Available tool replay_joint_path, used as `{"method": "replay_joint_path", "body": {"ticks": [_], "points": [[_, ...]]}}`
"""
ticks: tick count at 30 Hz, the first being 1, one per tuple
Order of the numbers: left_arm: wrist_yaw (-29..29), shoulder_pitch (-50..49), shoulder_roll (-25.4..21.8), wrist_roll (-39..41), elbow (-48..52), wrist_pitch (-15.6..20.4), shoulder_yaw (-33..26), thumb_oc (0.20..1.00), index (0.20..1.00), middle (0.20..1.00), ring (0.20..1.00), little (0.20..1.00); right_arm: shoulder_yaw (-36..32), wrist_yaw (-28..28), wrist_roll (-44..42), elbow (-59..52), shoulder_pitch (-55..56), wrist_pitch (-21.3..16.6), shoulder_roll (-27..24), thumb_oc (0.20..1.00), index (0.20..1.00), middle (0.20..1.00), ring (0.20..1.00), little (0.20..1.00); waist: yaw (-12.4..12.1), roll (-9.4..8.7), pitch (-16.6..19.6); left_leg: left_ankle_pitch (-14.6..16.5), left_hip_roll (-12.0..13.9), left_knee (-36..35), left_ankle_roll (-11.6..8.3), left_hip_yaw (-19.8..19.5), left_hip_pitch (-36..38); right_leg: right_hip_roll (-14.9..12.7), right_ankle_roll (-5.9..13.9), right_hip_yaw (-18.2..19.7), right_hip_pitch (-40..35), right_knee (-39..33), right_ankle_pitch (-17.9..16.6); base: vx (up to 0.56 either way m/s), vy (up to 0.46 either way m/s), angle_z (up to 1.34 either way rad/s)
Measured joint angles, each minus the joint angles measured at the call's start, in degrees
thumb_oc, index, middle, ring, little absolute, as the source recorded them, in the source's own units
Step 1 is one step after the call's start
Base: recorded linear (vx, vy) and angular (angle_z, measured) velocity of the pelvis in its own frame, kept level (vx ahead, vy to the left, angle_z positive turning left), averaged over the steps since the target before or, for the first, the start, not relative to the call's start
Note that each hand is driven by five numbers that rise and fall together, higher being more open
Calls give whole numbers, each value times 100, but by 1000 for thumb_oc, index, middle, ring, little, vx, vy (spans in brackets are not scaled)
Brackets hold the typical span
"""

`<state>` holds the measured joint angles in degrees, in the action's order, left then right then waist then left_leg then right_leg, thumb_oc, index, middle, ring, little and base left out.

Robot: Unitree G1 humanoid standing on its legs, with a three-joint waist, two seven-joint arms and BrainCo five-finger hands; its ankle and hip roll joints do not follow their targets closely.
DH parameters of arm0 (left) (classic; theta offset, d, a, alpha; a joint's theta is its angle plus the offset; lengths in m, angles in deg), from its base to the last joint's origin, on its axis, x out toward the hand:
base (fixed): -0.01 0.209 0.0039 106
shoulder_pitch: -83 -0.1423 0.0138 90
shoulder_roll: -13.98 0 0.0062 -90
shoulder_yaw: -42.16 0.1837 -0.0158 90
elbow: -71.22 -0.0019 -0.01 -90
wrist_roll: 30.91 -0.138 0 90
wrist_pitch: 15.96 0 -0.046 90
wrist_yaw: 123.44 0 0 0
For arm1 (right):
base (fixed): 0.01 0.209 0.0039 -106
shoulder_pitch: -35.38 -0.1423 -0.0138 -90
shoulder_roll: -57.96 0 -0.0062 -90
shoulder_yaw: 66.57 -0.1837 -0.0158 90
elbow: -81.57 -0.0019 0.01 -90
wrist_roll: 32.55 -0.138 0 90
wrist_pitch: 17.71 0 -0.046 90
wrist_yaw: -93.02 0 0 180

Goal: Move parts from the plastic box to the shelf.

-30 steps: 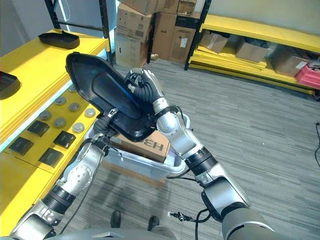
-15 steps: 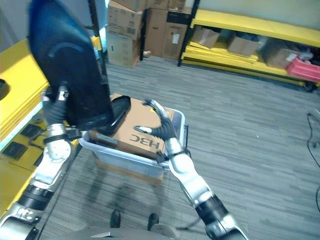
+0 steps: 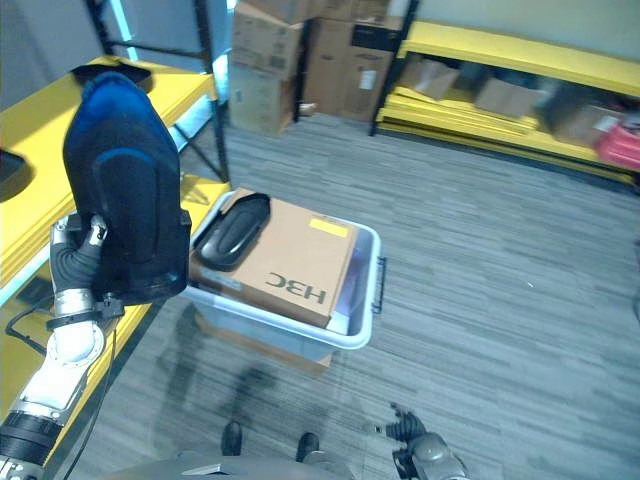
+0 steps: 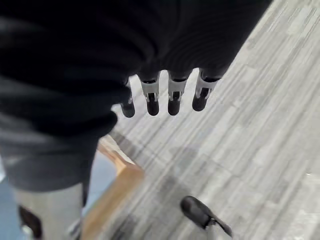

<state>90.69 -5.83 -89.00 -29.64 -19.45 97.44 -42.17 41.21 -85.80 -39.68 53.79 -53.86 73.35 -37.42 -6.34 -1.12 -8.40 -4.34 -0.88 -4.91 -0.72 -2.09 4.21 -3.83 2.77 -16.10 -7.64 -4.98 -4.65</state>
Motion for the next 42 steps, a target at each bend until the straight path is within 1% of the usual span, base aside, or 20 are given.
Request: {"method": "replay_joint_path", "body": {"ticks": [2,4,5,8,9,11,13,15,19,21,24,25,27,28,30,31,33,35,40,42], "points": [[-50,-29,50,35,194,-4,-111,200,200,200,200,200,-58,-116,-39,325,-81,90,231,1000,1000,1000,1000,1000,-149,2,-2,28,-14,0,35,-122,1,-7,2,-132,-60,7,41,15,38,49],[-112,-48,104,129,407,-49,-235,200,200,200,200,200,-73,-269,-39,404,-151,372,490,1000,1000,1000,1000,1000,-253,68,-60,68,36,-2,50,161,-104,-85,11,-469,-137,28,78,23,119,92],[-255,-48,257,146,530,-90,-319,200,200,200,200,200,-109,-321,-39,497,-179,570,596,1000,1000,1000,1000,1000,-240,51,-113,290,142,5,-70,819,-161,-228,30,-901,-221,28,96,14,166,149],[-496,95,456,149,576,-97,-250,200,200,200,200,200,-157,-365,-101,639,-175,844,688,1000,1000,1000,1000,1000,-68,24,-264,289,519,278,-146,2159,-227,-503,170,-1907,-593,46,252,60,186,195],[-511,153,531,215,573,-98,-164,200,200,200,200,200,-76,-356,-184,647,-173,890,640,1000,1000,1000,1000,1000,8,65,-323,226,682,415,-200,3014,-237,-669,337,-2421,-888,153,345,31,251,190],[-547,175,543,243,593,-87,-113,200,200,200,200,200,-47,-357,-259,648,-209,891,585,1000,1000,1000,1000,1000,28,98,-315,34,620,426,77,3350,-247,-824,385,-2518,-952,438,555,81,231,142],[-476,210,401,252,632,-74,-197,200,200,200,200,200,-55,-363,-269,668,-416,891,617,1000,1000,1000,1000,1000,-52,44,-309,32,393,418,176,3169,-354,-958,408,-2152,-798,571,762,153,252,68],[-394,262,174,383,574,-76,-364,200,200,200,200,200,-239,-347,-308,700,-795,862,644,1000,1000,1000,1000,1000,-224,-54,-388,38,205,518,431,3032,-420,-1111,328,-1890,-743,677,662,139,246,39],[-426,300,84,490,659,-39,-658,200,200,200,200,200,-682,129,-803,833,-938,791,699,1000,1000,1000,1000,1000,-412,-50,-394,230,81,631,561,2835,-390,-1261,329,-1871,-820,1050,339,152,307,34],[-467,395,75,524,681,-7,-625,200,200,200,200,200,-866,563,-815,932,-896,761,641,1000,1000,1000,1000,1000,-374,139,-464,291,22,543,599,2607,-249,-1521,420,-1781,-630,1996,281,189,269,61],[-474,583,36,523,760,17,-448,200,200,200,200,200,-915,900,-808,1043,-833,766,536,1000,1000,1000,1000,1000,-216,251,-504,249,-261,283,765,2138,6,-1972,709,-934,33,3765,240,110,75,98],[-425,912,-142,537,782,103,-31,200,200,200,200,200,-866,1039,-656,1063,-754,658,559,1000,1000,1000,1000,1000,117,429,-576,68,-218,113,744,1589,-41,-1193,735,30,464,3828,1056,166,-55,152],[-429,981,-319,532,820,118,96,200,200,200,200,200,-834,1102,-582,1035,-768,622,571,1000,1000,1000,1000,1000,156,433,-585,27,-264,34,680,1461,-67,-932,702,167,831,3547,1287,143,-100,91],[-429,996,-436,548,839,112,228,200,200,200,200,200,-706,1190,-501,924,-789,578,556,1000,1000,1000,1000,1000,199,436,-579,63,-321,14,646,1341,-92,-784,534,111,1079,2953,1349,194,-202,36],[-430,1019,-454,567,896,113,298,200,200,200,200,200,-582,1196,-375,828,-814,522,540,1000,1000,1000,1000,1000,237,434,-566,88,-412,1,666,1295,-102,-769,424,-28,1240,2107,1164,227,-219,34],[-430,1054,-355,624,864,97,358,200,200,200,200,200,-427,1191,-382,842,-760,510,514,1000,1000,1000,1000,1000,291,441,-552,245,-455,30,546,1232,-115,-729,444,65,1348,1419,821,186,-206,61],[-444,1234,-79,765,800,3,503,200,200,200,200,200,-546,1188,-506,858,-657,436,525,1000,1000,1000,1000,1000,677,461,-533,226,-534,188,441,749,-85,-607,679,819,1333,352,-27,226,-325,132],[-453,1130,-56,764,828,-15,531,200,200,200,200,200,-611,1174,-616,862,-543,386,573,1000,1000,1000,1000,1000,793,355,-474,224,-565,164,462,535,31,-587,623,934,1341,381,-200,121,-243,96],[-370,592,-166,870,948,-108,504,200,200,200,200,200,-586,939,-590,862,-289,256,787,1000,1000,1000,1000,1000,608,-112,-159,351,-585,44,395,330,322,-496,349,749,815,95,-590,137,-226,32],[-254,453,-117,891,938,-158,458,200,200,200,200,200,-537,827,-604,852,-387,256,732,1000,1000,1000,1000,1000,540,-27,-148,347,-403,48,320,353,372,-292,228,757,717,15,-582,83,-117,-4]]}}
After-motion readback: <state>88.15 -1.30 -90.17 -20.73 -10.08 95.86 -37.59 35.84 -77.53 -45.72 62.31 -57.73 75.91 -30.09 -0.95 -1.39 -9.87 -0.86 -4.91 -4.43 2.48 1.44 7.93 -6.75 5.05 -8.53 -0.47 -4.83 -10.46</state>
